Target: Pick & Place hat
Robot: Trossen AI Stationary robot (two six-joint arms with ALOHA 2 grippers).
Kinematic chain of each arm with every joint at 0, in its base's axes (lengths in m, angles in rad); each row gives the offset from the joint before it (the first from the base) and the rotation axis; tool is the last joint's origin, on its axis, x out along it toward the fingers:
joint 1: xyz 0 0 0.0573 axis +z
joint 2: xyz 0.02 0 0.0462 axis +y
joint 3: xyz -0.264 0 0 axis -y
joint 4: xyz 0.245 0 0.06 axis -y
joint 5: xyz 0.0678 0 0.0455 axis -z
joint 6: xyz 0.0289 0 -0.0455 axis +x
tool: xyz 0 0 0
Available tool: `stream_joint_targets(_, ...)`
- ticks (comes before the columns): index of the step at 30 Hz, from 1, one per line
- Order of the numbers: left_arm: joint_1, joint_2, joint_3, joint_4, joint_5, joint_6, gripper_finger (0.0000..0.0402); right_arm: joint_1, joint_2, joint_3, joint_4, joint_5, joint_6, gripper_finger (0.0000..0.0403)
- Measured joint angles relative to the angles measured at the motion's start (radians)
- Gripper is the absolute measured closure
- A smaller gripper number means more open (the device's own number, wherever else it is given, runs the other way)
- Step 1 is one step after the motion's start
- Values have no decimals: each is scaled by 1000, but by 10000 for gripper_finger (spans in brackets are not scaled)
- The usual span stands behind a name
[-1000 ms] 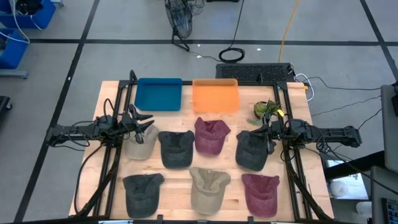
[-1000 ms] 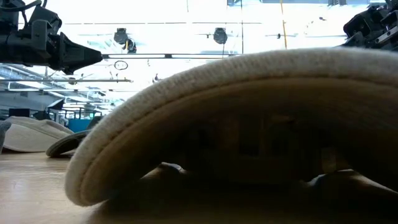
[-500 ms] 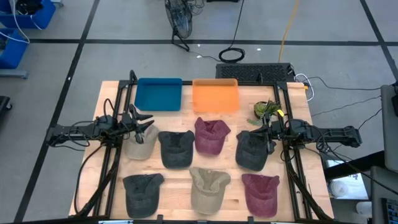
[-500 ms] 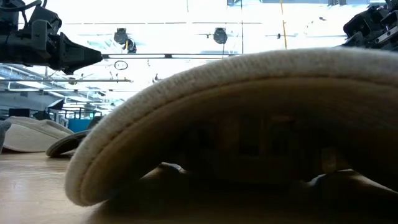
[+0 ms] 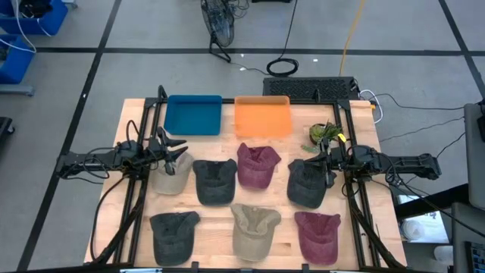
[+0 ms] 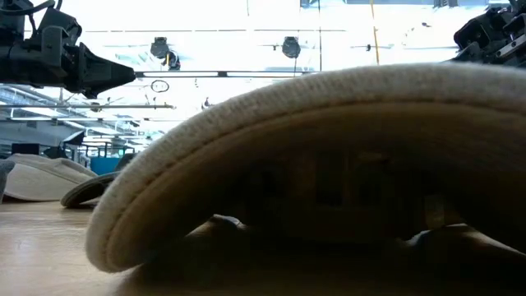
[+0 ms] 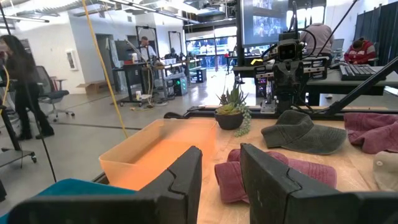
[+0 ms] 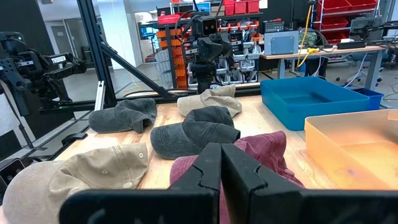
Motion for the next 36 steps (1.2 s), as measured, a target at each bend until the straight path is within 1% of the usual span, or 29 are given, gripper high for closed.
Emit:
stream_joint_targets(18, 0, 0, 0, 0, 0, 0, 289, 0, 0, 0, 1, 0, 0, 403)
stream_joint_targets(22, 0, 0, 0, 18, 0, -2, 289, 0, 0, 0, 54, 1, 14, 403)
stream_joint_targets(24, 0, 0, 0, 31, 6, -49, 289, 0, 0, 0, 88, 1, 53, 403)
stream_joint_targets(26, 0, 0, 0, 32, 20, -133, 289, 0, 0, 0, 115, 1, 79, 403)
stream_joint_targets(29, 0, 0, 0, 32, 41, -235, 289, 0, 0, 0, 149, 1, 89, 403)
stream_joint_targets(32, 0, 0, 0, 45, 36, -254, 289, 0, 0, 0, 172, 12, 88, 403)
stream_joint_targets(36, 0, 0, 0, 65, 37, -259, 289, 0, 0, 0, 199, 103, 89, 403)
